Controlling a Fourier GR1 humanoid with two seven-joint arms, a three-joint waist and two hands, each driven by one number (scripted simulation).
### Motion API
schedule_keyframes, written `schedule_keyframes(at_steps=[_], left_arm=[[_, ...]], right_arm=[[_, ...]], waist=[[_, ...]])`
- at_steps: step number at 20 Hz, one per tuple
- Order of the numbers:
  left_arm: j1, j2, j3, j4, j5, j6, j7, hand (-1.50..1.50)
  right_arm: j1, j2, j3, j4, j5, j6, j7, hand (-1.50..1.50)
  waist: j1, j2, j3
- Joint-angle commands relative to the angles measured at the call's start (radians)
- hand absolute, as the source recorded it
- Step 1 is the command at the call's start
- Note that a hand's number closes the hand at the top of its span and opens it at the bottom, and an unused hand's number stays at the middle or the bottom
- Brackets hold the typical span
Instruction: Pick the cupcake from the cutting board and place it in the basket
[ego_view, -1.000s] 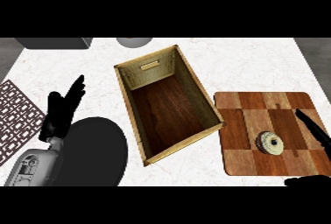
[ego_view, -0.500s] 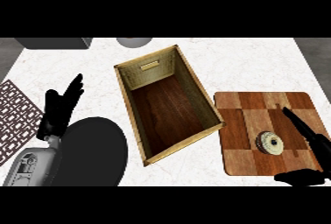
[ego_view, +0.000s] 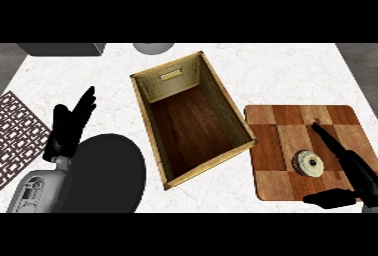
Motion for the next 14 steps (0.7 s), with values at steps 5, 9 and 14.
schedule_keyframes(at_steps=[5,9,14], left_arm=[[-0.005,0.004,0.035,0.034,0.0,-0.042,-0.028,0.0],[0.042,-0.015,0.01,-0.039,-0.027,-0.017,-0.013,0.0],[0.005,-0.023,0.031,-0.031,-0.023,-0.02,0.022,0.0]], right_arm=[[-0.043,-0.014,-0.003,0.155,0.053,-0.061,-0.099,-1.5],[-0.023,-0.012,0.043,0.123,0.145,-0.162,-0.15,1.5],[-0.033,-0.001,0.052,0.091,0.173,-0.186,-0.124,1.5]], waist=[[0.0,0.001,0.0],[0.001,0.0,0.0],[0.0,0.0,0.0]])
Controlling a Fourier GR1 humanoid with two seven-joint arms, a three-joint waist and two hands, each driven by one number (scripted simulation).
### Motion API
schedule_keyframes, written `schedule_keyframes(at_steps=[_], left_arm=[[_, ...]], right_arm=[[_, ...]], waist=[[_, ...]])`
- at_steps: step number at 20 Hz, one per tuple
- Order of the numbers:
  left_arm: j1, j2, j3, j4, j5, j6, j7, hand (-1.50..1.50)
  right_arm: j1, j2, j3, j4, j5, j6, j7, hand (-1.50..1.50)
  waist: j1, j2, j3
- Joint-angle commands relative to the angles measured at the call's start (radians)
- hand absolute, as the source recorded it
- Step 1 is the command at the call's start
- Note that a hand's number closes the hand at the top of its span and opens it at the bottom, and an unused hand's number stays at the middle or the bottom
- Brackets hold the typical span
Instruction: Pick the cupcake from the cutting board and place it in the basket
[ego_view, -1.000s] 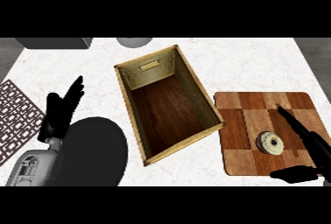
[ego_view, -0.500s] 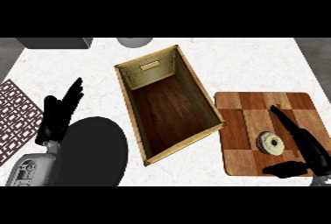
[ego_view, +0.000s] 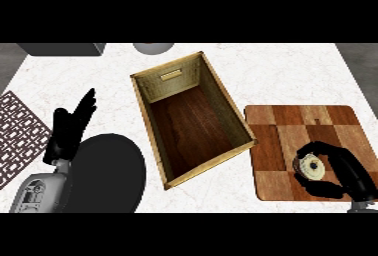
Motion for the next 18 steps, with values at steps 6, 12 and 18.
schedule_keyframes(at_steps=[6,12,18], left_arm=[[-0.018,-0.018,-0.017,0.017,-0.024,0.004,-0.011,0.0],[-0.043,-0.026,-0.055,0.026,-0.028,-0.029,-0.013,0.0],[-0.076,-0.038,-0.062,0.028,-0.023,-0.033,0.014,0.0]], right_arm=[[-0.05,0.14,0.268,-0.117,0.32,-0.113,0.208,1.5],[-0.187,0.27,0.512,-0.091,0.553,0.006,0.404,1.5],[-0.291,0.278,0.736,-0.14,0.429,0.076,0.722,1.5]], waist=[[0.019,-0.003,-0.004],[0.123,-0.001,-0.02],[0.134,-0.004,-0.001]])
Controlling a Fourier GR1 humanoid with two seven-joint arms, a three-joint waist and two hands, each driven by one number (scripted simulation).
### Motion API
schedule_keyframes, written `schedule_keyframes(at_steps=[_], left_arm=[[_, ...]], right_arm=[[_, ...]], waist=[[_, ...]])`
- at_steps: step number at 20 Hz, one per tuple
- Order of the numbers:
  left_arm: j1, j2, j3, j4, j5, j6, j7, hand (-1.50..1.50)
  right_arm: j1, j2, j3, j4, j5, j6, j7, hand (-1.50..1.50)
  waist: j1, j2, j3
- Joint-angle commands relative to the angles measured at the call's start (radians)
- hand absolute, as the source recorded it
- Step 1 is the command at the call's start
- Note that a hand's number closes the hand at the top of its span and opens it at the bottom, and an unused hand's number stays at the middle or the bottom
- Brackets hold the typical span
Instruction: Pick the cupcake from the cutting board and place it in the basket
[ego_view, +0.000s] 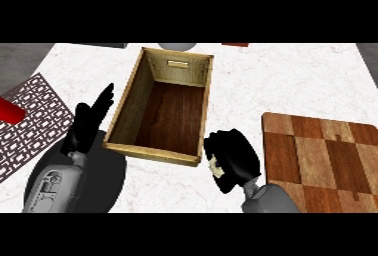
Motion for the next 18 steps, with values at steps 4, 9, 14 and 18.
schedule_keyframes(at_steps=[4,9,14,18], left_arm=[[-0.023,0.002,0.008,0.026,0.009,-0.011,-0.004,0.0],[-0.024,0.024,0.028,0.036,0.012,-0.031,-0.009,0.0],[-0.031,0.015,0.034,0.062,0.01,-0.032,-0.013,0.0],[-0.029,0.002,0.022,0.06,0.001,-0.022,-0.001,0.0]], right_arm=[[-0.113,0.024,0.225,-0.131,-0.212,-0.035,0.358,1.5],[-0.214,0.024,0.263,-0.286,-0.346,-0.169,0.556,1.5],[-0.402,0.024,0.298,-0.369,-0.377,-0.225,0.79,1.5],[-0.586,0.024,0.261,-0.371,-0.419,-0.251,0.965,1.5]], waist=[[0.009,0.004,0.01],[0.003,-0.006,0.009],[-0.015,-0.013,0.003],[-0.005,-0.018,0.001]])
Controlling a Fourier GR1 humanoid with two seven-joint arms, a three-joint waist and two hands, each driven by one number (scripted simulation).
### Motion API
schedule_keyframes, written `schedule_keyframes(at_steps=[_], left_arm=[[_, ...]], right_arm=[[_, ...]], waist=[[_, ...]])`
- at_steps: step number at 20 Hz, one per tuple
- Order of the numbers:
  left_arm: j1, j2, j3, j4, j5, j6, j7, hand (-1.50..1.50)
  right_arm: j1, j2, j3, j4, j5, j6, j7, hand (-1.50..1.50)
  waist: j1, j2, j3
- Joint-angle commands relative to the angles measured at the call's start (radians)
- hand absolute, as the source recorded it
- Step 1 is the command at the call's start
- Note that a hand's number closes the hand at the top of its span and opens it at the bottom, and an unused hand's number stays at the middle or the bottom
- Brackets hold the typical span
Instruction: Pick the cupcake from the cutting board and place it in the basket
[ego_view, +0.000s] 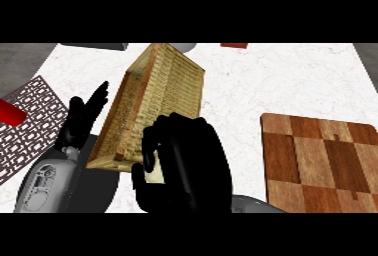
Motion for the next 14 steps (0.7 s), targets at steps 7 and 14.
schedule_keyframes(at_steps=[7,14], left_arm=[[-0.031,-0.033,-0.024,0.002,-0.019,0.023,0.004,0.0],[0.007,0.003,0.009,0.018,-0.009,0.014,-0.008,0.0]], right_arm=[[-0.471,0.007,-0.134,0.113,-0.114,-0.05,0.332,1.5],[-0.749,0.007,-0.202,0.388,-0.126,0.148,0.427,1.5]], waist=[[-0.002,-0.001,-0.003],[-0.035,-0.005,-0.005]])
